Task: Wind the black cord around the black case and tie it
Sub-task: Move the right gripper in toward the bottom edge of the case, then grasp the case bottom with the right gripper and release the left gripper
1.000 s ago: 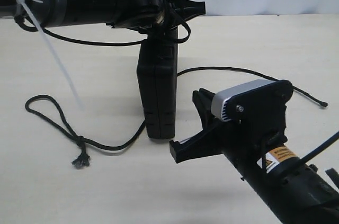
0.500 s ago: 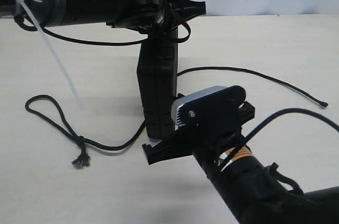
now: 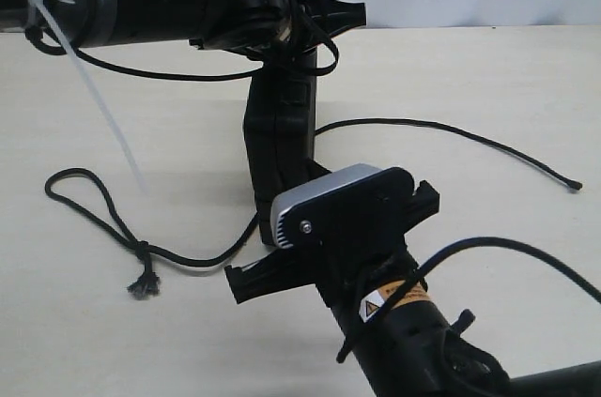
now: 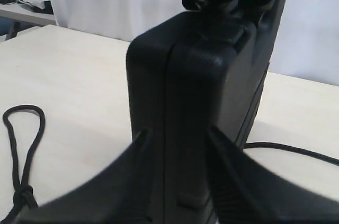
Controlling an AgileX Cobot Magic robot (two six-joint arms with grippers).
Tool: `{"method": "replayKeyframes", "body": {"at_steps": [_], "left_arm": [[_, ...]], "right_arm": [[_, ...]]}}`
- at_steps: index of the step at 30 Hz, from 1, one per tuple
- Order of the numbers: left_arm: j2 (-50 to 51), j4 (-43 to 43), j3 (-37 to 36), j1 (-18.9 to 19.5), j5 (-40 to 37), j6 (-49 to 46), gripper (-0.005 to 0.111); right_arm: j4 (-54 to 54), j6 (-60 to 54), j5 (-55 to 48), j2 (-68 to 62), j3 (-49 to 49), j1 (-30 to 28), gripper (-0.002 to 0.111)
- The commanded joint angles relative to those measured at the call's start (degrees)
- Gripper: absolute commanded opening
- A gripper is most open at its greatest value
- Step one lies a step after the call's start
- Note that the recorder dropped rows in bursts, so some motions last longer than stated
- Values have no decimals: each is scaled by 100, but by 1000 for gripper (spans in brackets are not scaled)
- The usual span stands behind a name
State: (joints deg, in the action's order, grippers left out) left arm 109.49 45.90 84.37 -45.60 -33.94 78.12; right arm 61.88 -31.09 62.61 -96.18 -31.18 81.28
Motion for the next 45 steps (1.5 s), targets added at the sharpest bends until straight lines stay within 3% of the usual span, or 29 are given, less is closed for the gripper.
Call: {"method": "replayKeyframes", "body": {"at_steps": [1, 3, 4, 15, 28, 40, 43, 45], "left_arm": [[-24, -120, 51, -43, 155, 16, 0], [-24, -120, 51, -43, 155, 16, 0], [-24, -133, 51, -43, 155, 16, 0], [-24, -360, 51, -43, 155, 16, 0], [-24, -606, 51, -43, 169, 16, 0], [-24, -751, 51, -43, 190, 16, 0], [-24, -740, 51, -43, 208, 16, 0], [-24, -740, 51, -43, 208, 16, 0]], "right_arm": [[34, 21, 114, -147, -7, 10, 81], [83, 94, 307, -228, -7, 10, 107], [83, 94, 400, -271, -7, 10, 109], [-31, 664, 735, -894, -177, -435, 109], [-435, 466, 735, -1528, -1064, -1135, 109], [-678, 492, 735, -1707, -1142, -1655, 109], [-739, 492, 735, -1707, -1154, -1668, 105], [-709, 492, 735, -1707, -1191, -1668, 97]]}}
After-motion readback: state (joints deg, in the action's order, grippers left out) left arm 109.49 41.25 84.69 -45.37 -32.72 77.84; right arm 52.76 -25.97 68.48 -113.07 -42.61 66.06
